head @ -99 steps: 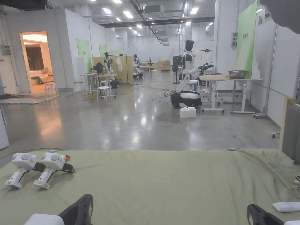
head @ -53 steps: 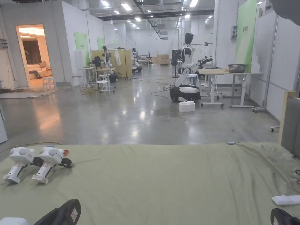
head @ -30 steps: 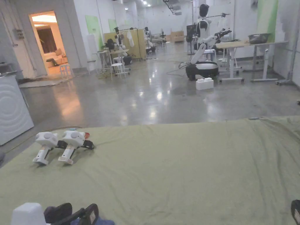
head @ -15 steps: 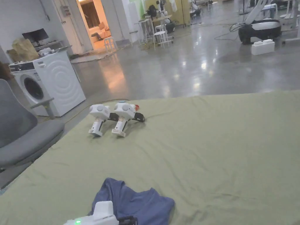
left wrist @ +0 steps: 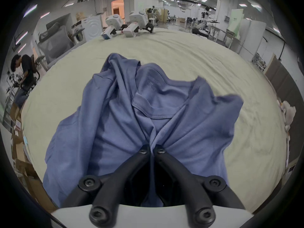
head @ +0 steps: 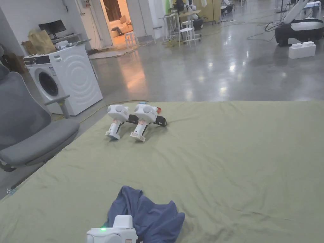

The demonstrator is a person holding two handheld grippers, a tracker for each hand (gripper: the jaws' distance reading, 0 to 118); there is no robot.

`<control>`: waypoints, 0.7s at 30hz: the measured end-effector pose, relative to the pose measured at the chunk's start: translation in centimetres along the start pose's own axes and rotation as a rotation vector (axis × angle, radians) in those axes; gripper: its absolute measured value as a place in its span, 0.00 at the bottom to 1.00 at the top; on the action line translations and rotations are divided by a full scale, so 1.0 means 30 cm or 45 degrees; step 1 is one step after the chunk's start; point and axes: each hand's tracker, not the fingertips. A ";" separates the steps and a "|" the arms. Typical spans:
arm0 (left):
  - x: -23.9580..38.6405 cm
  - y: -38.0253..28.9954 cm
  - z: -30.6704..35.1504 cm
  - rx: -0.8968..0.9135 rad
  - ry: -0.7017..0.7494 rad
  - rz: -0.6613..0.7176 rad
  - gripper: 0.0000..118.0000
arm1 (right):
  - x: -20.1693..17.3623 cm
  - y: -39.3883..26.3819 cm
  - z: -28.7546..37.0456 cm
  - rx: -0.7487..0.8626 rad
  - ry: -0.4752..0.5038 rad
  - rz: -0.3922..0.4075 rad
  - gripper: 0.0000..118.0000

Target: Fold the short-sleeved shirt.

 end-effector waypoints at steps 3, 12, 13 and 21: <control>-0.019 0.075 0.149 0.158 -0.056 0.097 0.00 | 0.012 0.004 0.016 0.014 0.027 -0.010 0.00; 0.015 0.408 0.551 0.434 -0.033 0.022 0.00 | 0.037 0.000 0.063 0.124 0.002 -0.117 0.00; 0.054 0.443 0.582 0.465 -0.051 0.006 0.00 | 0.044 -0.003 0.067 0.123 0.004 -0.131 0.00; 0.564 0.604 0.592 0.561 -0.298 -0.294 0.00 | 0.099 -0.025 0.107 0.144 -0.100 -0.220 0.00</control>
